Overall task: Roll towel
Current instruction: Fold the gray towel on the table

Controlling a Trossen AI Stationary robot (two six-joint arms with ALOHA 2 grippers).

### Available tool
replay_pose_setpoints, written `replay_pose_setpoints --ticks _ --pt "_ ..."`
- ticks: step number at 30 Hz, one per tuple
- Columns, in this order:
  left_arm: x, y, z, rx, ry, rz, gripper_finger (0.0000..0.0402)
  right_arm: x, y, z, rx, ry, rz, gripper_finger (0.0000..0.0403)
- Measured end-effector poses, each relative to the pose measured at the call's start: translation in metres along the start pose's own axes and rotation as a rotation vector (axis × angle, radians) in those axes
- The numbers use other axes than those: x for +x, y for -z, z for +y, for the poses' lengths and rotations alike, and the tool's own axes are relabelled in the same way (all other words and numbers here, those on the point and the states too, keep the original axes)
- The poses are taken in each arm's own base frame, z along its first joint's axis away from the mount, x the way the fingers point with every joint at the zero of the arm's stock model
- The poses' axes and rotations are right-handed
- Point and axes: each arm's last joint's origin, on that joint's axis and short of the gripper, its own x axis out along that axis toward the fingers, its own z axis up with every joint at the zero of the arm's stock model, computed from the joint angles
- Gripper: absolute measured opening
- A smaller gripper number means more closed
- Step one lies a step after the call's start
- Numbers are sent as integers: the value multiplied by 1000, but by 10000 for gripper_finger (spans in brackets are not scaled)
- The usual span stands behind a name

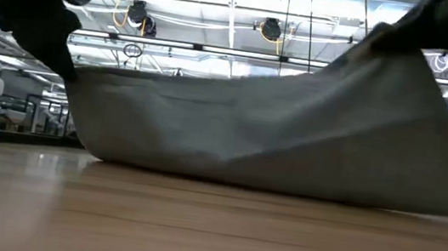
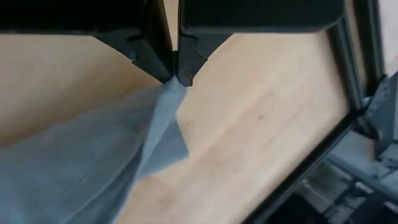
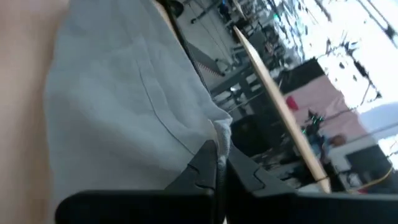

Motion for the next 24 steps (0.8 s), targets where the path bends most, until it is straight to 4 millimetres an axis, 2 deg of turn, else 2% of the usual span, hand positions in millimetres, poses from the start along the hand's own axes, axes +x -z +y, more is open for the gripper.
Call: replay_pose_setpoints --ticks 3,5,8,12,15,18,24 --pt "-4 4 1 -3 4 9 13 8 -7 -9 80 -10 12 0" --pt "-10 7 -2 -20 38 15 13 6 -12 -10 146 -46 5 0" --pt "-22 17 -5 -38 98 28 13 -3 -20 -7 237 -158 19 0" --pt "-38 31 -16 -60 253 14 13 -16 -26 8 328 -370 94 0" --pt "-52 39 -28 -57 401 1 13 -28 -25 21 323 -490 130 0" --pt "-63 45 -37 -36 514 -18 13 -41 -16 34 270 -546 155 0" --pt "-71 54 -35 2 544 -37 13 -70 -1 47 186 -585 84 0"
